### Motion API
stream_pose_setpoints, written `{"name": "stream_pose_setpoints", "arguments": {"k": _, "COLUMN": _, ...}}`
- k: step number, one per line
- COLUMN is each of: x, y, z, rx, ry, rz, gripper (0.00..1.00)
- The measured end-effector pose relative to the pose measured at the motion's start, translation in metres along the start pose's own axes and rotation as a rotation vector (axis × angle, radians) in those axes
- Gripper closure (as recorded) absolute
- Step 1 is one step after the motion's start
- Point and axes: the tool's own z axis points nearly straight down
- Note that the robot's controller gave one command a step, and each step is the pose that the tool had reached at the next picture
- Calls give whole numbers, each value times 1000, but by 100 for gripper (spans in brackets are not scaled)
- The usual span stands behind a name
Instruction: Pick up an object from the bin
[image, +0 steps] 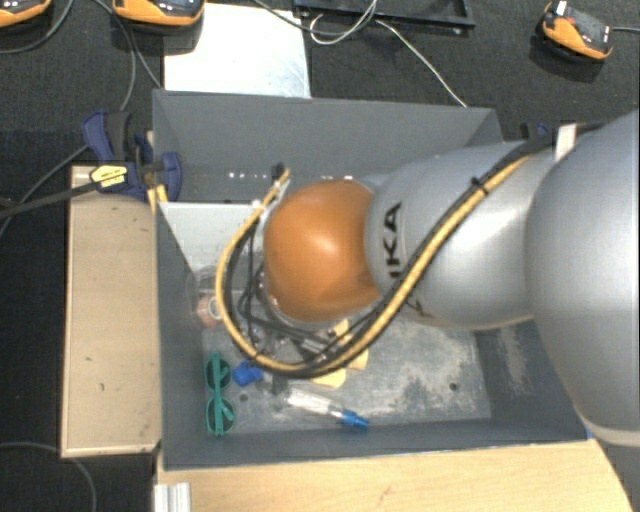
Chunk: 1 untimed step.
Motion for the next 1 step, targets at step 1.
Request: {"name": "stream_pose_setpoints", "arguments": {"k": 1, "x": -4, "y": 9, "z": -25, "rx": -2, "ry": 6, "rz": 40, "gripper": 100}}
